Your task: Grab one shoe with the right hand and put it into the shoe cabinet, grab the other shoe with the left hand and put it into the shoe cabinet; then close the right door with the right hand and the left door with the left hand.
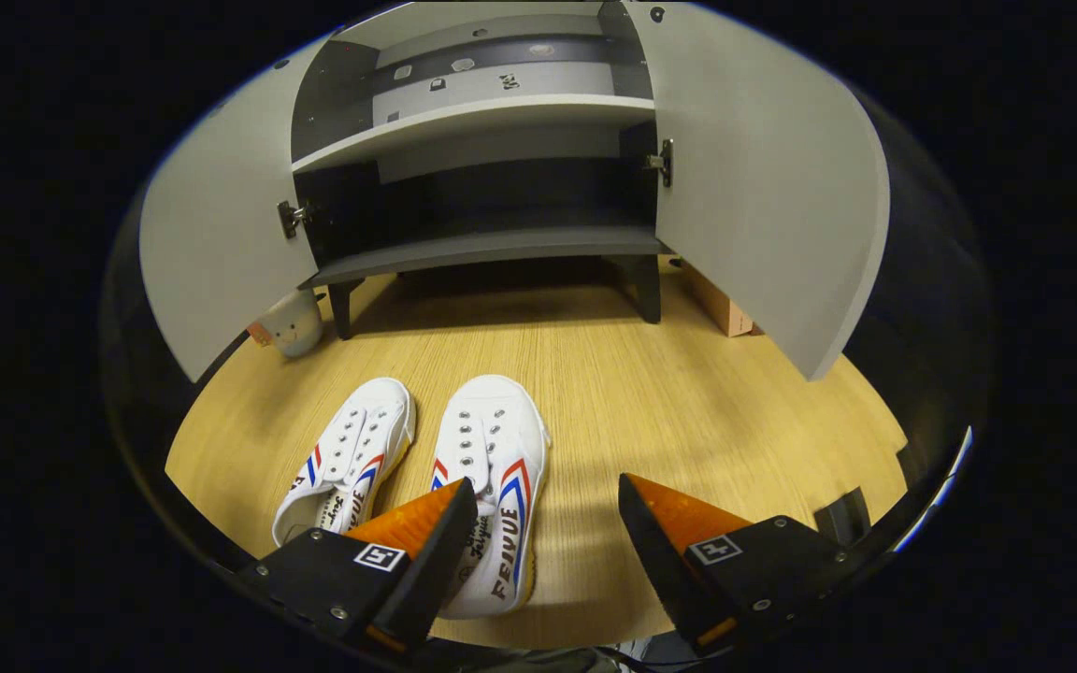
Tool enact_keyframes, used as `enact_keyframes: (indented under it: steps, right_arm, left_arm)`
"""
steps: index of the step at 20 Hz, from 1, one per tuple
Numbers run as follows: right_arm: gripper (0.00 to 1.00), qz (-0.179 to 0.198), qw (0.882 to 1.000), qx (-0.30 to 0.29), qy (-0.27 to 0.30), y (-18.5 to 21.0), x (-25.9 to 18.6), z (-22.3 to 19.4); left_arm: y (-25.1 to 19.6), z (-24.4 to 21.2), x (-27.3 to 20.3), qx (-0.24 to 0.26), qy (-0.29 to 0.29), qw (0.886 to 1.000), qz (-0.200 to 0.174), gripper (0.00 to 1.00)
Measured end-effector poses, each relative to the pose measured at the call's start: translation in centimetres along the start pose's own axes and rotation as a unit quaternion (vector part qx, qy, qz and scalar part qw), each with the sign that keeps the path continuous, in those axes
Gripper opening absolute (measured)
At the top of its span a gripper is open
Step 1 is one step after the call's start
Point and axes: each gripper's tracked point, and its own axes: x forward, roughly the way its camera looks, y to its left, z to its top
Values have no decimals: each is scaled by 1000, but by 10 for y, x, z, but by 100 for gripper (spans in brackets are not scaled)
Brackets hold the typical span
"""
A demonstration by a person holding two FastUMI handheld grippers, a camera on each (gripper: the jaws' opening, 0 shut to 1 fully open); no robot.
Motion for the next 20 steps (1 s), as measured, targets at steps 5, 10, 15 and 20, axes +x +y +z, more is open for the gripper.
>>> enact_keyframes:
  steps: [5, 10, 15, 20]
  right_arm:
    - [82, 8, 999, 25, 37, 2, 26, -16]
    - [63, 26, 997, 46, 54, 9, 36, -22]
    - [27, 18, 997, 55, 58, 10, 37, -19]
    - [2, -11, 997, 43, 56, 5, 20, 1]
  left_arm:
    - [5, -2, -2, 1, 4, 1000, 5, 97]
    - [7, -8, 0, 6, 12, 1000, 6, 96]
    - [8, -12, 1, 10, 16, 1000, 7, 97]
    - [6, -18, 4, 11, 19, 1000, 3, 97]
